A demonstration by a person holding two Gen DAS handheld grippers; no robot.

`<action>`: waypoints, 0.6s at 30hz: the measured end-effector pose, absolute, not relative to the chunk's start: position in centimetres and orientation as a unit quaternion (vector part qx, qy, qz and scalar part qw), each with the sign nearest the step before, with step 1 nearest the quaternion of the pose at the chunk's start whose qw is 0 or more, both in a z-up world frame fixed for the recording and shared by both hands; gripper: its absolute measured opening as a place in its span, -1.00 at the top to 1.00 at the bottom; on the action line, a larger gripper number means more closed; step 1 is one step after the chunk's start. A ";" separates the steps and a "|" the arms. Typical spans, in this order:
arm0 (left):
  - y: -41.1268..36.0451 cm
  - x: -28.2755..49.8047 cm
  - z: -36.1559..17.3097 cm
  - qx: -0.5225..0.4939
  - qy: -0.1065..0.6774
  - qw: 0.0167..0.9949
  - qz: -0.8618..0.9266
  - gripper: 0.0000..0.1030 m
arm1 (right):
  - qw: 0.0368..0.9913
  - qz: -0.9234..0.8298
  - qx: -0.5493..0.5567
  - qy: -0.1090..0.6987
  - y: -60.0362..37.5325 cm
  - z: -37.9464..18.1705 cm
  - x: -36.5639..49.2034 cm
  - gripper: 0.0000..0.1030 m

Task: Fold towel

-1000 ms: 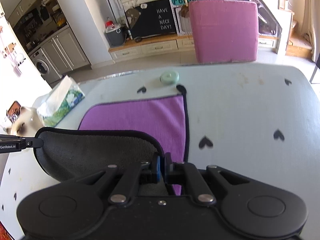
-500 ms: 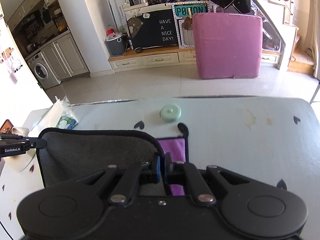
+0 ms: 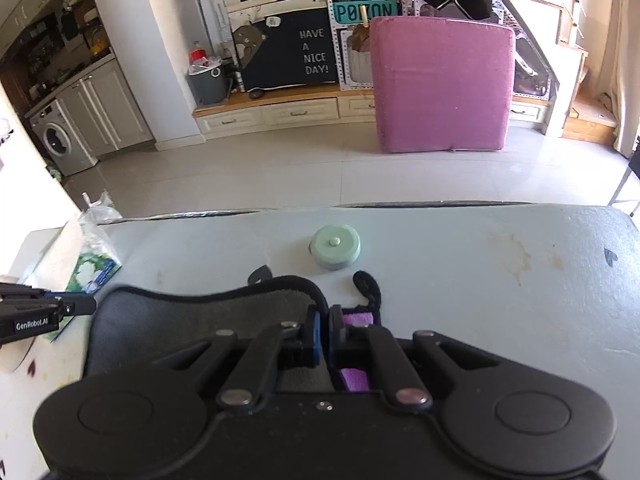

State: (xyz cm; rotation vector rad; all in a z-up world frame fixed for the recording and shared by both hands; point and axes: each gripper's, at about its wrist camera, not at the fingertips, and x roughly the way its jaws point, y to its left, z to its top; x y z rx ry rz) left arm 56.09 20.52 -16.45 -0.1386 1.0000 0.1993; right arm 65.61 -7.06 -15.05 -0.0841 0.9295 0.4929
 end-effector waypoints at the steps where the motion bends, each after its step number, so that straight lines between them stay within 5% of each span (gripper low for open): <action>1: 20.6 56.3 -16.6 -0.067 0.479 0.870 0.097 0.89 | 0.864 0.232 -0.041 0.445 -6.9 -15.3 65.8 0.92; 8: 21.2 56.8 -18.1 -0.072 0.494 0.860 0.106 0.89 | 0.858 0.216 -0.054 0.464 -6.3 -17.2 67.2 0.88; 10: 21.3 56.6 -18.4 -0.074 0.498 0.858 0.104 0.86 | 0.854 0.218 -0.048 0.469 -6.3 -17.8 67.3 0.66; 12: 21.4 56.3 -18.5 -0.077 0.497 0.859 0.098 0.82 | 0.853 0.220 -0.043 0.472 -6.5 -18.2 67.3 0.09; 13: 21.4 56.2 -18.6 -0.080 0.499 0.858 0.094 0.77 | 0.852 0.222 -0.045 0.472 -6.6 -18.2 67.1 0.03; 18: 21.5 55.8 -18.9 -0.088 0.508 0.853 0.081 -0.12 | 0.844 0.239 -0.040 0.478 -7.2 -18.6 66.8 -0.61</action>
